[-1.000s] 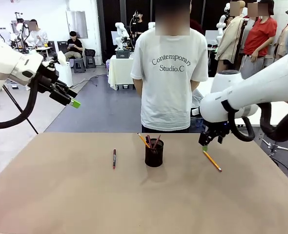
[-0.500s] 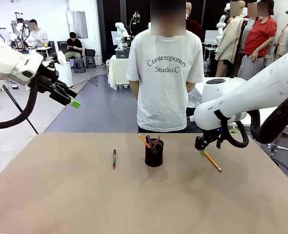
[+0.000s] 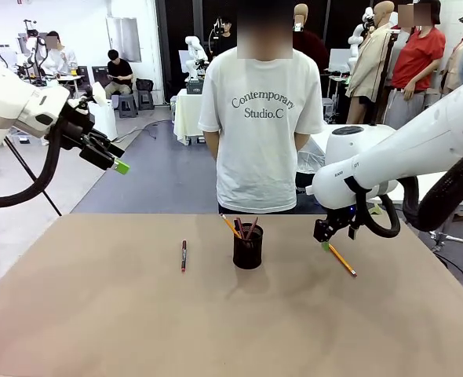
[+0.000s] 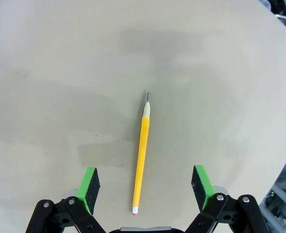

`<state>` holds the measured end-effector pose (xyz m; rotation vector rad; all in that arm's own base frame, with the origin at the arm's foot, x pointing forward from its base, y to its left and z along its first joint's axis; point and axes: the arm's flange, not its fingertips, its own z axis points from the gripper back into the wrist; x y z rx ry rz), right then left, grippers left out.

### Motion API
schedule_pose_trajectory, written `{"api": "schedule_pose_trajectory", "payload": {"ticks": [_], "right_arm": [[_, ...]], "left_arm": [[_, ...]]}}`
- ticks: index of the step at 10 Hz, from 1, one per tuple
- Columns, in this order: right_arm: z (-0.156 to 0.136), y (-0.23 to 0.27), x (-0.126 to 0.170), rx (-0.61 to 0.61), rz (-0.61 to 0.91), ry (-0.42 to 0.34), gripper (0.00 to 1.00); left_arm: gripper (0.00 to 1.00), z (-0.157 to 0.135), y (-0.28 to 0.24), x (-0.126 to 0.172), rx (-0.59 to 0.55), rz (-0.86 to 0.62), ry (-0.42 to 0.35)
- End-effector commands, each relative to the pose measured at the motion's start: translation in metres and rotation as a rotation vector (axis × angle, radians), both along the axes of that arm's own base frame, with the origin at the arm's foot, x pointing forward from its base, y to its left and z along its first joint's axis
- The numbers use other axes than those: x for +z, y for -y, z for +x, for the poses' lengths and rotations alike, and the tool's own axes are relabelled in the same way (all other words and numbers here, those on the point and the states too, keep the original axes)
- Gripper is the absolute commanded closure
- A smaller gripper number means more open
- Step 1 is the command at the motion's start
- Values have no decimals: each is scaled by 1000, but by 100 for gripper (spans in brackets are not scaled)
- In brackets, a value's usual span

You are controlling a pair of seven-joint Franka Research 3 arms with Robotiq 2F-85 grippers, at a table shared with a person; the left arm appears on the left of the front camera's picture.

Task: Place the pens into the pen holder.
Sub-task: Pick up a writing instrument from the table and place it into the Pen holder.

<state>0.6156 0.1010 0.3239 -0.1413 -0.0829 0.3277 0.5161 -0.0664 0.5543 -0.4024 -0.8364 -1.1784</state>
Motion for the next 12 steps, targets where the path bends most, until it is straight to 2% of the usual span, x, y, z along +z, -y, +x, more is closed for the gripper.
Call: {"api": "schedule_pose_trajectory", "payload": {"ticks": [1, 6, 7, 11, 12], "right_arm": [[8, 0, -2, -21, 14, -3, 0], [19, 6, -25, -86, 92, -35, 0], [23, 8, -27, -88, 95, -25, 9], [31, 10, -29, -100, 103, -26, 87], [33, 11, -29, -102, 102, -31, 100]], "left_arm": [[0, -1, -1, 2, 6, 8, 0], [0, -1, -1, 2, 6, 8, 0], [0, -1, -1, 2, 6, 8, 0], [0, -1, -1, 2, 6, 8, 0], [0, -1, -1, 2, 6, 8, 0]]}}
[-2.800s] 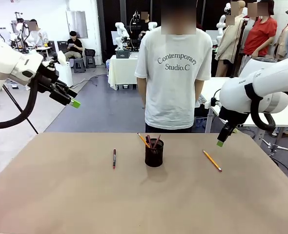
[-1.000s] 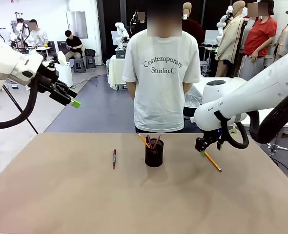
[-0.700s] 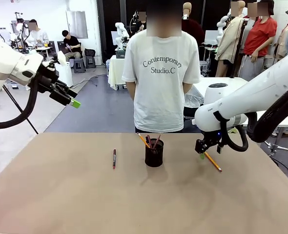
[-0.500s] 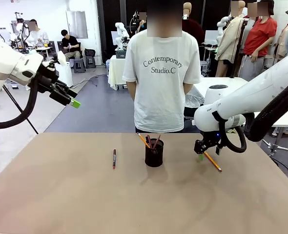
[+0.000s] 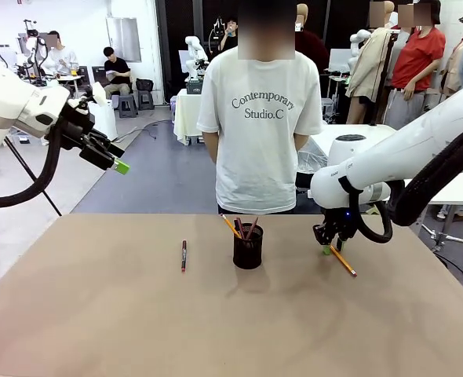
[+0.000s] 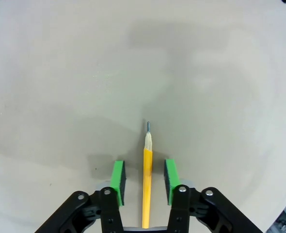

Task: Place the pens into the pen holder.
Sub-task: Pick up a writing instrument from the table and place it into the Pen holder.

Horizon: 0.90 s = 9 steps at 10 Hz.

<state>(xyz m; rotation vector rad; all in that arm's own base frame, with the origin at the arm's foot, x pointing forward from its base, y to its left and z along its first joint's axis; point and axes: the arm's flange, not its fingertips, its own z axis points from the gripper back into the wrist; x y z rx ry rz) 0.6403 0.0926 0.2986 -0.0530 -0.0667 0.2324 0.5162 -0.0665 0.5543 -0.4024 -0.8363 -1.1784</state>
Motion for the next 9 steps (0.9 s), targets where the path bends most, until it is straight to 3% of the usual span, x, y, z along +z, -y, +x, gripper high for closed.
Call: {"api": "schedule_pose_trajectory", "payload": {"ticks": [1, 6, 9], "right_arm": [[7, 5, -4, -18, 20, -12, 100], [8, 13, -7, -45, 69, -44, 100], [5, 14, 37, -64, 150, -12, 100]], "left_arm": [[0, -1, -1, 2, 6, 8, 0], [0, -1, -1, 2, 6, 8, 0], [0, -1, -1, 2, 6, 8, 0]]}}
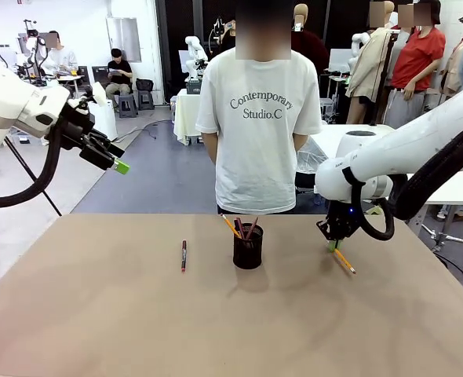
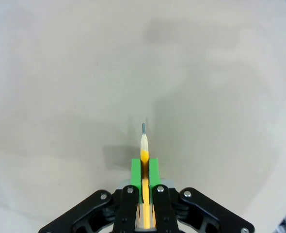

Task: Place the pens into the pen holder.
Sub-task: Pick up a writing instrument from the table and place it into the Pen holder.

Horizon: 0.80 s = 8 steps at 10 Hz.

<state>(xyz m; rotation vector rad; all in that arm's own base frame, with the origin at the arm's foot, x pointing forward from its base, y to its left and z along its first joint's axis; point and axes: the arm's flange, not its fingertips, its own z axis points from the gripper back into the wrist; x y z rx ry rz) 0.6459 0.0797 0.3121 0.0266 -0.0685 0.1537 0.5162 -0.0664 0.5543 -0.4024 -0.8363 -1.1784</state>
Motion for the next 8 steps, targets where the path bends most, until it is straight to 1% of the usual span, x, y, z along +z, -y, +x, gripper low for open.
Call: {"api": "schedule_pose_trajectory", "payload": {"ticks": [1, 2, 3, 4, 5, 6, 7, 8], "right_arm": [[-3, -2, 46, 28, 127, -26, 100], [-5, -4, 68, 88, 251, -12, 100], [-7, -7, 87, 173, 314, 24, 100], [-12, -8, 106, 299, 465, 80, 100], [-15, -11, 120, 357, 546, 167, 100], [-19, -18, 133, 429, 573, 275, 100], [-26, -21, 144, 563, 673, 368, 100], [-33, -17, 159, 671, 821, 473, 100]], "left_arm": [[0, -1, -1, 2, 6, 8, 0], [0, -1, -1, 2, 6, 8, 0], [0, -1, -1, 2, 6, 8, 0], [0, -1, -1, 2, 6, 8, 0], [0, -1, -1, 2, 6, 8, 0], [0, -1, -1, 2, 6, 8, 0], [0, -1, -1, 2, 6, 8, 0], [0, -1, -1, 2, 6, 8, 0]]}}
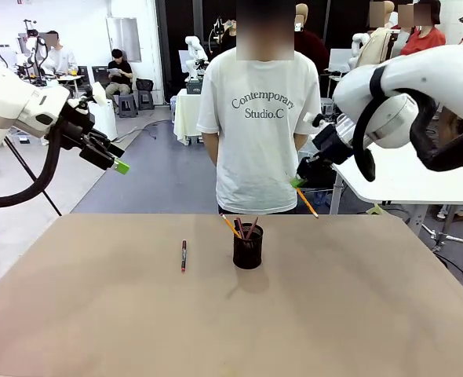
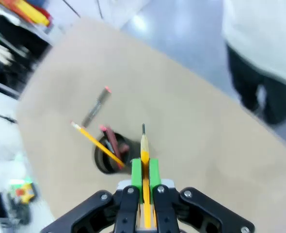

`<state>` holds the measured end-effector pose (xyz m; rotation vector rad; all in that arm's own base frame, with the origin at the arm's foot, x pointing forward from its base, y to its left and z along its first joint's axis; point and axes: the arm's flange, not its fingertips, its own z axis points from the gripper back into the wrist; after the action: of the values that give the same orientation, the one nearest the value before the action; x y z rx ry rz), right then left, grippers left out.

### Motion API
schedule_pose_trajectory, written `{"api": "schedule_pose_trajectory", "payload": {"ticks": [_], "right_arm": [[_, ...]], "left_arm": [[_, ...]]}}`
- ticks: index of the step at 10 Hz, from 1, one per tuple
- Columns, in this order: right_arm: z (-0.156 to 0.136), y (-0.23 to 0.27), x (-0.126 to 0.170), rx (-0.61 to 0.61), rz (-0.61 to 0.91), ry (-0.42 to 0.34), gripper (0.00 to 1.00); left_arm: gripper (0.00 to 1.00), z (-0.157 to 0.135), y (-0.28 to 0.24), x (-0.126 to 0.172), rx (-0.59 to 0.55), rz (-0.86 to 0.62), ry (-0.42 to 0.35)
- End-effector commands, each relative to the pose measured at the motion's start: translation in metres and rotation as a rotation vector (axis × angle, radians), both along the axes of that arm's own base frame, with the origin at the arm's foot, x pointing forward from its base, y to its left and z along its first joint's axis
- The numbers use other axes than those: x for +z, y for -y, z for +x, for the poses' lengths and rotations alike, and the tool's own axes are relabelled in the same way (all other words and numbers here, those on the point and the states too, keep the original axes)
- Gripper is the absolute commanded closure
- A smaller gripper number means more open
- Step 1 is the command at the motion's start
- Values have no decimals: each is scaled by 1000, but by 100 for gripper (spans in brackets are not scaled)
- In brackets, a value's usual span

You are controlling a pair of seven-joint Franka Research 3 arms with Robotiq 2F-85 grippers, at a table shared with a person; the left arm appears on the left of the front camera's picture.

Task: Place the pens into the pen holder.
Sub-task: Pick up a writing instrument from the table and place it into the Pen holder.

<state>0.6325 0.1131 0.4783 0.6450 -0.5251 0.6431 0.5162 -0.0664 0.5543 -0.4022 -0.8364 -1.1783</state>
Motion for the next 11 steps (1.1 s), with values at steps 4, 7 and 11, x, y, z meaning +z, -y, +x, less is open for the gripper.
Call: {"api": "schedule_pose_trajectory", "payload": {"ticks": [4, 7, 11], "right_arm": [[-13, 34, 3, 113, 278, 143, 100], [-6, 23, 20, 134, 303, 173, 100], [-1, 15, -4, 369, 552, 103, 100]], "left_arm": [[0, -1, -1, 2, 6, 7, 0], [0, -1, -1, 2, 6, 7, 0], [0, -1, -1, 2, 6, 7, 0]]}}
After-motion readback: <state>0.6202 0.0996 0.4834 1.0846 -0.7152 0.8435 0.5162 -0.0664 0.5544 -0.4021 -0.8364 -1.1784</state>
